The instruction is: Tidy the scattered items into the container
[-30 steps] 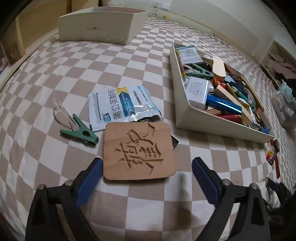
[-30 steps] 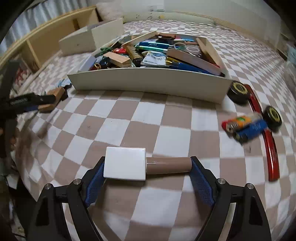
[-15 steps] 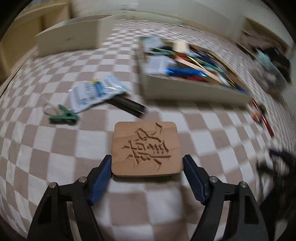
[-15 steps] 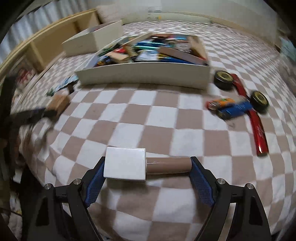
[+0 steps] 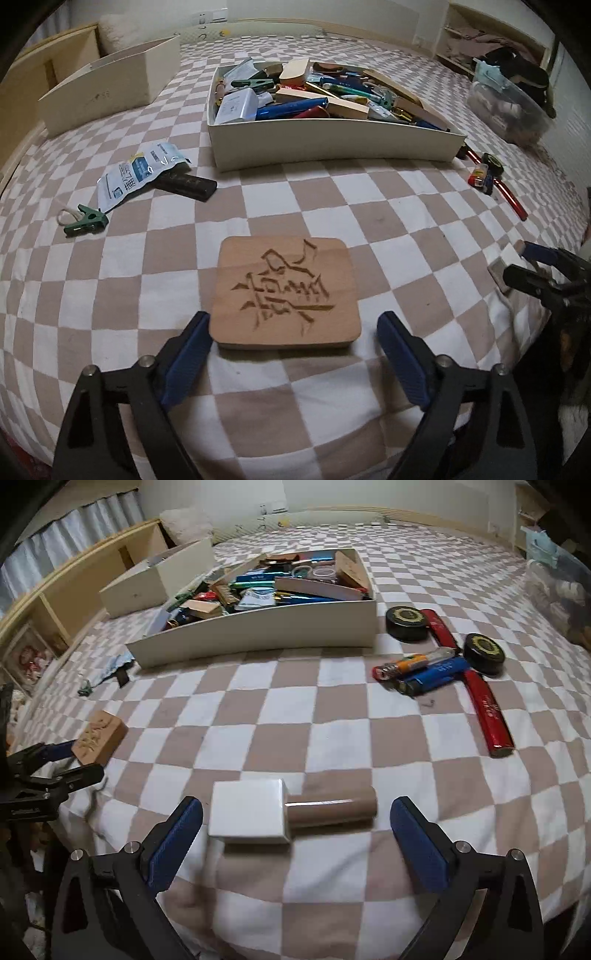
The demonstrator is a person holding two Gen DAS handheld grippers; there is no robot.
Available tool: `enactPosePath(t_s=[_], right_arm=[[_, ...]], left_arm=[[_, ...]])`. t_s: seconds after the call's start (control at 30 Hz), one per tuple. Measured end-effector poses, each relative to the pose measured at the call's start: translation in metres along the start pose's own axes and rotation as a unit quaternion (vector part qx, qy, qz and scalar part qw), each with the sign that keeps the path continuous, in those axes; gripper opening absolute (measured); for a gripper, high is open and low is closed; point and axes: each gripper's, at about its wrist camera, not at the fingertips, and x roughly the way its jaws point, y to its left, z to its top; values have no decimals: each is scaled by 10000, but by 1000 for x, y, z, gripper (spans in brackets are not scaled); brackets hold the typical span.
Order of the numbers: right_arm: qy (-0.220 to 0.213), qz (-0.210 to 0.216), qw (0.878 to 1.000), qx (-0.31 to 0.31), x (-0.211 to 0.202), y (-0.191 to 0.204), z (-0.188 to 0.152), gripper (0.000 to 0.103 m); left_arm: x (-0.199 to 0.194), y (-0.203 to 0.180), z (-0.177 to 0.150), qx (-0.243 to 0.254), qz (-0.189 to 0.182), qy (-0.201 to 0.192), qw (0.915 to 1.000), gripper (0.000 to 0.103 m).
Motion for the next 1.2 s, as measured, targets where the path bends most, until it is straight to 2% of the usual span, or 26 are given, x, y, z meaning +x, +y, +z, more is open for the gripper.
enactPosePath(t_s=[0.17,0.37,0.4,0.43,0.47,0.93,1.2], right_arm=[[-17,-142,9999,96,1,0,0,101],[-68,-406,9990,-200,7,12,-3,101],[-82,-415,9989,-223,8,13,-3,97],[-103,-438,9987,-255,9,14,-3,90],[-131,-440,9985,-281,9,14,-3,86],[-213,-269,9991,-235,0,14,-7,86],[-43,219,9998,7,-9,14,-10,86]], left_arm=[[4,0,4,-286,202,-25,9994,91],[6,1,6,-508,334,-86,9981,91],[6,0,6,-504,348,-94,9981,90],[5,0,6,-494,369,-108,9980,87],[4,-1,6,-484,426,-135,9978,77],[-5,-5,-4,-477,318,-260,9980,77],[-11,-11,-6,-566,54,-195,9982,77]])
